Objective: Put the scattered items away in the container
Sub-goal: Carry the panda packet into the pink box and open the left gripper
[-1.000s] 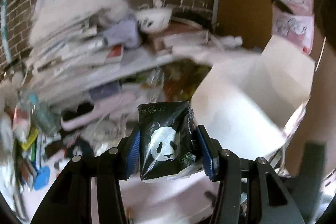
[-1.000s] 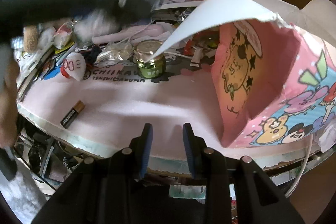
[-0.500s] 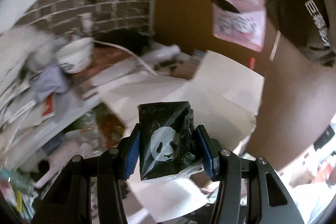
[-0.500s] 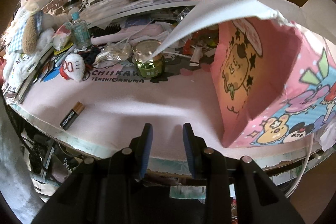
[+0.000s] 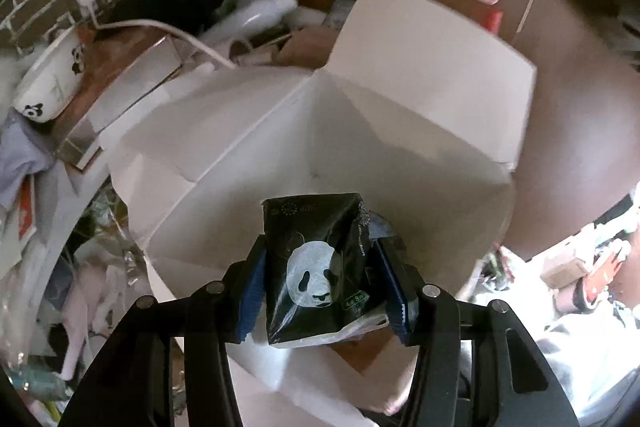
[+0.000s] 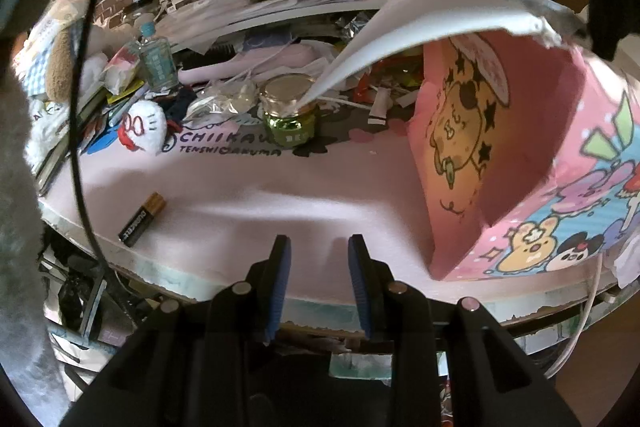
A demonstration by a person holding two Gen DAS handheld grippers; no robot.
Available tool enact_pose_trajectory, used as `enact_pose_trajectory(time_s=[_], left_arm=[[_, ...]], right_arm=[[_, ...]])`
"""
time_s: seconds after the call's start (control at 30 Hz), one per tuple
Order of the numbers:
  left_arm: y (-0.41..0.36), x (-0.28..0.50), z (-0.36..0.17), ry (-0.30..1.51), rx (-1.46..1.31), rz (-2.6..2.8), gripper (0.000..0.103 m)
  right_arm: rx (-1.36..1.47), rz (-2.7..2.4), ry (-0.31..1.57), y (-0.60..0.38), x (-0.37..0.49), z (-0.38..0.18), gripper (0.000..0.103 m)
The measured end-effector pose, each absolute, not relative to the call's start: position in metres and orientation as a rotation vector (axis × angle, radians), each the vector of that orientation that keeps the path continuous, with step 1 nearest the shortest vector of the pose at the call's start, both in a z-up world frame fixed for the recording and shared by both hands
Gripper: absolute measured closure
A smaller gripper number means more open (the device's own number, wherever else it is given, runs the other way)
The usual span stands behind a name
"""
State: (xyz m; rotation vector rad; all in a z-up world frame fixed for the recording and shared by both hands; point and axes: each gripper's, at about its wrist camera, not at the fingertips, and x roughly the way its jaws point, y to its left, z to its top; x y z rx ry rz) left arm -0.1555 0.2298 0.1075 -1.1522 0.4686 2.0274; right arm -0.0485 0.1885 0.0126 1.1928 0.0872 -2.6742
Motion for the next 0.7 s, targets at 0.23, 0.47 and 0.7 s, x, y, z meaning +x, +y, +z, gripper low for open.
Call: enact_pose_trajectory(time_s=[0.23,0.47,0.7], left_arm=[[0.212,-0.155,0.119,0.353,-1.089,2.044,0.014],[0.184,-0.140,0.146,0.262,-0.961,2.088,0.007],[0.119,-0.110,0.162,0.259,-0.811,2.389,0.006]], right_arm=[[1.186,-2.677,0.065,0.190,-0.052,0.013,0.076],[1.185,-2.672,0.053,0.187,-0.058,0.015,0.076],[1.189,-2.666,0.060,0.183,-0.060,0.016,0.076]])
